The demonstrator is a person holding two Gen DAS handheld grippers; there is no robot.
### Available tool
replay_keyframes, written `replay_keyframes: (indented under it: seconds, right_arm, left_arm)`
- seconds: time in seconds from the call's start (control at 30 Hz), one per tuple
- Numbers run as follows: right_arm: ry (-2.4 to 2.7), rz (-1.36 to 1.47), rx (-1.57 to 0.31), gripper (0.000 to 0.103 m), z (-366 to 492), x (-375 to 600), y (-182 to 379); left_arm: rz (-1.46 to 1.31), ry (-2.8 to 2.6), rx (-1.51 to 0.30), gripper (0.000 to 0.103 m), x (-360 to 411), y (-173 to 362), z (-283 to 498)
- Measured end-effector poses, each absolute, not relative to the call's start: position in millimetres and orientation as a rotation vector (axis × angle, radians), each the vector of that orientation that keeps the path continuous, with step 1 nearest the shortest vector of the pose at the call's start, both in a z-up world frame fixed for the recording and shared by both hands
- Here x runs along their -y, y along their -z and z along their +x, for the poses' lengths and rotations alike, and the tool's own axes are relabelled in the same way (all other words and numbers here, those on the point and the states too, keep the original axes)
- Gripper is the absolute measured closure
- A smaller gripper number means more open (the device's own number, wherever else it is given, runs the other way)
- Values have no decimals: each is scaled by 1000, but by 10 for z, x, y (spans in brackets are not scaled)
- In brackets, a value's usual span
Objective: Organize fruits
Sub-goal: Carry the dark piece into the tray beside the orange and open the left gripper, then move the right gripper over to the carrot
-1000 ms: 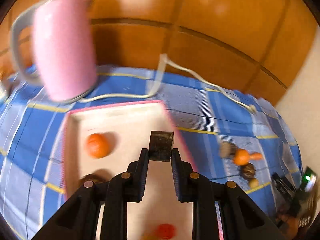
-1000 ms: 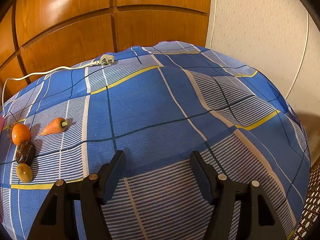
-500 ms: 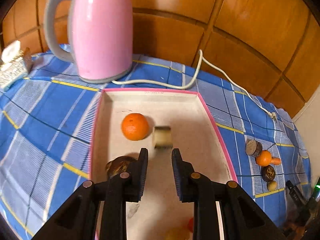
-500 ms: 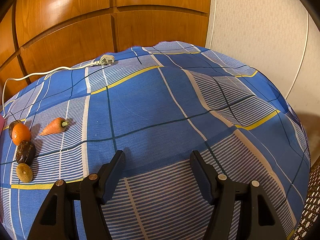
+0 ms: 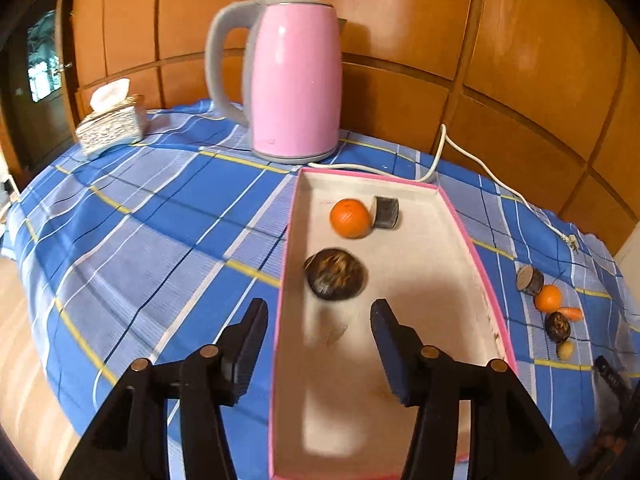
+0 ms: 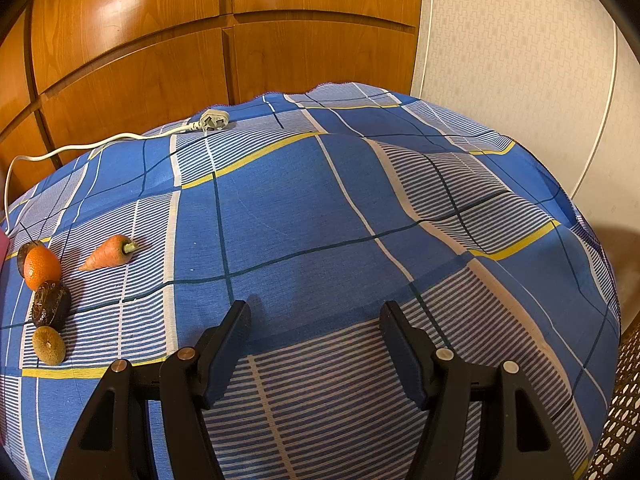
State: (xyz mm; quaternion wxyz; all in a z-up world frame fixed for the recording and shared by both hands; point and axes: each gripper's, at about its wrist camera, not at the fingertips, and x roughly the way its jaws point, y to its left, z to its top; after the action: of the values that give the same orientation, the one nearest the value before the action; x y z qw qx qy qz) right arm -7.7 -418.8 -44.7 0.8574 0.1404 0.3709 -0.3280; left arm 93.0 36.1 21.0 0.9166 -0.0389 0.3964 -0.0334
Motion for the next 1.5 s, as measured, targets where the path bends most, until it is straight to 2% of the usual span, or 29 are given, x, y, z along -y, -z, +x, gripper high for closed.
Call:
replay_keyframes:
  seconds: [0.4,0.93,1.0,1.5]
  right_arm:
    - [691,290,-780,35,-79,4178,439]
    - [694,289,-781,35,-76,4173,441]
    - [695,289,-781,35,-76,4173,441]
    - [675,279,-852,35,11,4187,377]
  left_arm:
    - [-112,35,-826,36,-505,-74,554]
    - [-164,-2,-843,29,-619,87,403]
    - [-173,-14,-844,23,-629,117,387]
    - [-184,-14,-866,23,-621,221,370]
